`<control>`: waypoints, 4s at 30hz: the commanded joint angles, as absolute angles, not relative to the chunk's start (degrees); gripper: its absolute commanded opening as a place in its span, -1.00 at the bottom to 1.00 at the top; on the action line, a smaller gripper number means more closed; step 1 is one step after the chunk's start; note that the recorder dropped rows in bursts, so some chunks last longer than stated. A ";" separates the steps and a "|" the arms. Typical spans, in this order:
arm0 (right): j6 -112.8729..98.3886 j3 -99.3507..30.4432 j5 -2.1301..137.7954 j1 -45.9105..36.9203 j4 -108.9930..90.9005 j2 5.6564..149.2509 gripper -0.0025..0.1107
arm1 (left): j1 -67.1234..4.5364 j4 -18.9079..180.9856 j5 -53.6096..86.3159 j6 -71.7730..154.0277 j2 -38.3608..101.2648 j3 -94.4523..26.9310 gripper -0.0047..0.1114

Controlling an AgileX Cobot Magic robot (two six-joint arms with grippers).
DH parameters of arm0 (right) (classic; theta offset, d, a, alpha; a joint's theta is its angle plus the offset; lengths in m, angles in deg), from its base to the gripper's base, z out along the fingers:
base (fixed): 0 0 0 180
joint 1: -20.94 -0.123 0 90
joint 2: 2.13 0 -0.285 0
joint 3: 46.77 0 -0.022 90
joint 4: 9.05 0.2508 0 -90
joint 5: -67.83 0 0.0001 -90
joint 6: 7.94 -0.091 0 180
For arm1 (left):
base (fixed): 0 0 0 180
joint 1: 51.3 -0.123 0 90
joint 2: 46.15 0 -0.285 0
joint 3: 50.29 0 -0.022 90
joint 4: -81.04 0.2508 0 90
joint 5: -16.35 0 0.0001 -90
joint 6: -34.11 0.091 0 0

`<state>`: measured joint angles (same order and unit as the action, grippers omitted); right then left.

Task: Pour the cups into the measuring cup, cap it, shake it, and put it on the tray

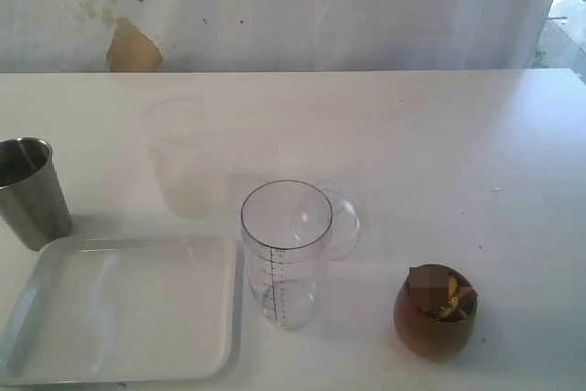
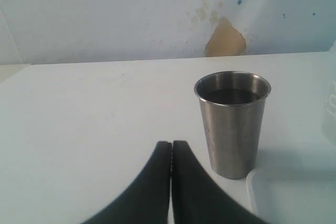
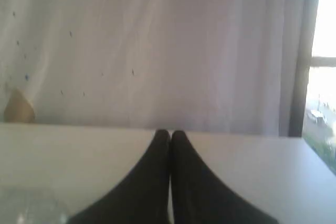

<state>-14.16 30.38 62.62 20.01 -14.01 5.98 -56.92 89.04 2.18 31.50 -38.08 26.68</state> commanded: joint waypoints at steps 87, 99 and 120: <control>-13.00 29.53 4.41 18.98 -41.62 103.67 0.90 | -56.80 88.81 2.62 31.37 -38.36 26.93 -0.90; -12.92 24.13 1.04 18.98 -42.27 113.00 0.90 | -56.80 88.81 2.62 31.37 -38.36 26.93 -0.90; -13.09 21.71 0.49 18.98 -42.27 116.01 0.90 | -56.80 88.81 2.62 31.37 -38.36 26.93 -0.90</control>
